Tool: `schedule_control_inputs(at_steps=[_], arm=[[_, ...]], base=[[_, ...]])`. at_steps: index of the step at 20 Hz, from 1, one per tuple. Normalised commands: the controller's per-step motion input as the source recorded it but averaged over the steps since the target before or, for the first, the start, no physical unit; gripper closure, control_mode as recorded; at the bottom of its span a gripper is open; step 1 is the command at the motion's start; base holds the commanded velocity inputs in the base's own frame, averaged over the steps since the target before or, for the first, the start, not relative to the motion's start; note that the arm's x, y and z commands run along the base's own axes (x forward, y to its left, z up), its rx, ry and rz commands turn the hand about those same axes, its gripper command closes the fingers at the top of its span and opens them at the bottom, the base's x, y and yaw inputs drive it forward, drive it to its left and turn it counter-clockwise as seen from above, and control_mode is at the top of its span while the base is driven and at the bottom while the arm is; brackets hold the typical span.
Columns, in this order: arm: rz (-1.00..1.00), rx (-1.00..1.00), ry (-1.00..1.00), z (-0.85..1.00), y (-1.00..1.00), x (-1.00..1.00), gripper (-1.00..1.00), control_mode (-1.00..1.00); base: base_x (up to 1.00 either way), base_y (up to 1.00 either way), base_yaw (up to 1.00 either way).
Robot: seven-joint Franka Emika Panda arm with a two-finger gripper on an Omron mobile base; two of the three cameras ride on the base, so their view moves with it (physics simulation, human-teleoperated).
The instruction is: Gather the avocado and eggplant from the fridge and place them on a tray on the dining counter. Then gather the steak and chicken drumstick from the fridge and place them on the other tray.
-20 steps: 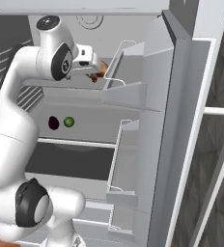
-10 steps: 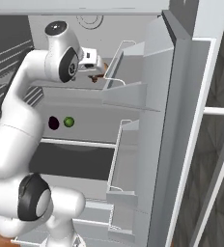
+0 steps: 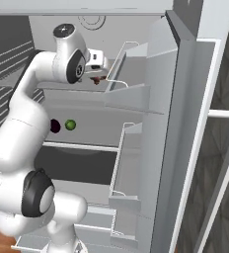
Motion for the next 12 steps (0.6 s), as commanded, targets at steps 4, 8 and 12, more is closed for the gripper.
schedule_control_inputs(at_steps=[4, 8, 12], arm=[[0.00, 0.00, 0.00, -0.07, 0.00, 0.29, -1.00, -1.00], [0.00, 0.00, 0.00, -0.05, 0.00, 0.28, -1.00, -1.00], [0.00, 0.00, 0.00, -0.09, 0.00, 0.20, -1.00, -1.00]], base=[[0.00, 0.00, 0.00], [0.00, 0.00, 0.00], [0.00, 0.00, 0.00]])
